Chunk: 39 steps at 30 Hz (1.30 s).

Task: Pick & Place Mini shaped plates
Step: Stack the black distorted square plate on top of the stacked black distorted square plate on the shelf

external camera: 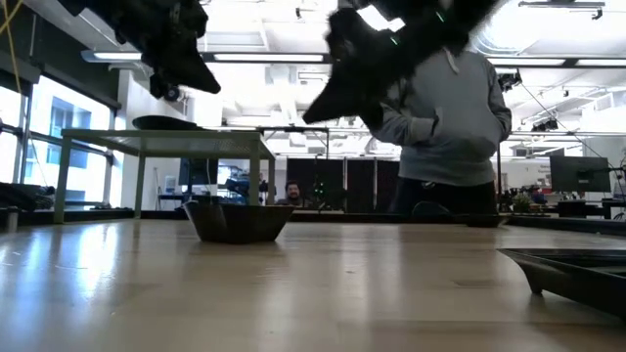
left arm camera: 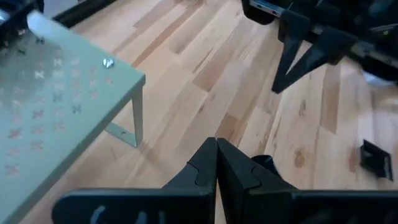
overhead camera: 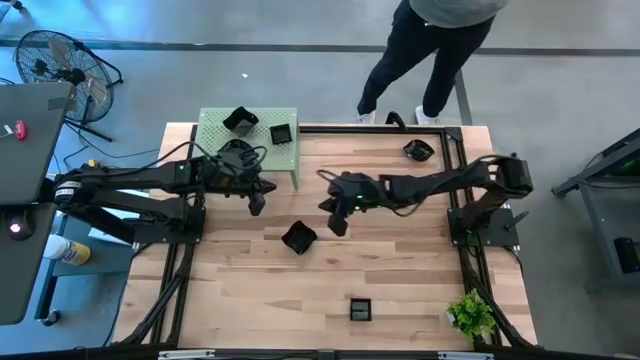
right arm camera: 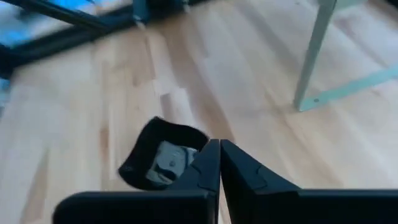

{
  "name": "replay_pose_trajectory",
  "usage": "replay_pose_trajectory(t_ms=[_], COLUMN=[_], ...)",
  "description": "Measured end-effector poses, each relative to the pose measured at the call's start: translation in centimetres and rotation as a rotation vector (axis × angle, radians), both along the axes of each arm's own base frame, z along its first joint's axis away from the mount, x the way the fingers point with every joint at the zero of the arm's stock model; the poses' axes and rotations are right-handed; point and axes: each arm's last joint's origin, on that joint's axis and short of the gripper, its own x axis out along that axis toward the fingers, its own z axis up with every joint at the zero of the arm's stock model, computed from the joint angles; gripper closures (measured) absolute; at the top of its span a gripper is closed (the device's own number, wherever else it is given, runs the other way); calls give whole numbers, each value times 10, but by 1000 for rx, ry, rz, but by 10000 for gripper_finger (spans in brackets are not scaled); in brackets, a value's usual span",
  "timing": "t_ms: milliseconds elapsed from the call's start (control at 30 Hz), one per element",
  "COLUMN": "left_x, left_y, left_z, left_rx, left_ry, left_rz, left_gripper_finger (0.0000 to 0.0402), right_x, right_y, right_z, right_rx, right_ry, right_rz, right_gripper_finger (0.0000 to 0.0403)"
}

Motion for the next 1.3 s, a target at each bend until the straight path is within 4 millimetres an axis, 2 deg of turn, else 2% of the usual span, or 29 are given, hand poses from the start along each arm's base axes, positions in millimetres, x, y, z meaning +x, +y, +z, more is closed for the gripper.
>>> replay_pose_trajectory(t_ms=[67, 167, 367, 533, 800, 1067, 1300], left_x=[4, 12, 26, 38, 53, 71, 82], left_y=[-1, -3, -11, -10, -9, -12, -32], left_z=[-5, -13, -34, -51, -77, -92, -106], left_rx=[-19, -55, -113, -173, -234, -330, -343], left_ry=[24, 62, 179, 251, 342, 324, 344], left_rz=[0, 4, 10, 62, 113, 10, -31], left_gripper_finger=[401, 401, 399, 363, 293, 287, 287], right_x=[-14, -37, -77, -97, -105, -106, -105], right_y=[-3, -6, -10, -17, -28, -32, -32], right_z=[-12, -20, -30, -33, -36, -36, -36], right_rx=[46, 103, 127, 124, 115, 107, 99], right_ry=[-80, -157, -145, -152, -146, -145, -147], right_rz=[-3, -50, -101, -135, -164, -152, -142], right_gripper_finger=[393, 399, 400, 399, 399, 399, 399])
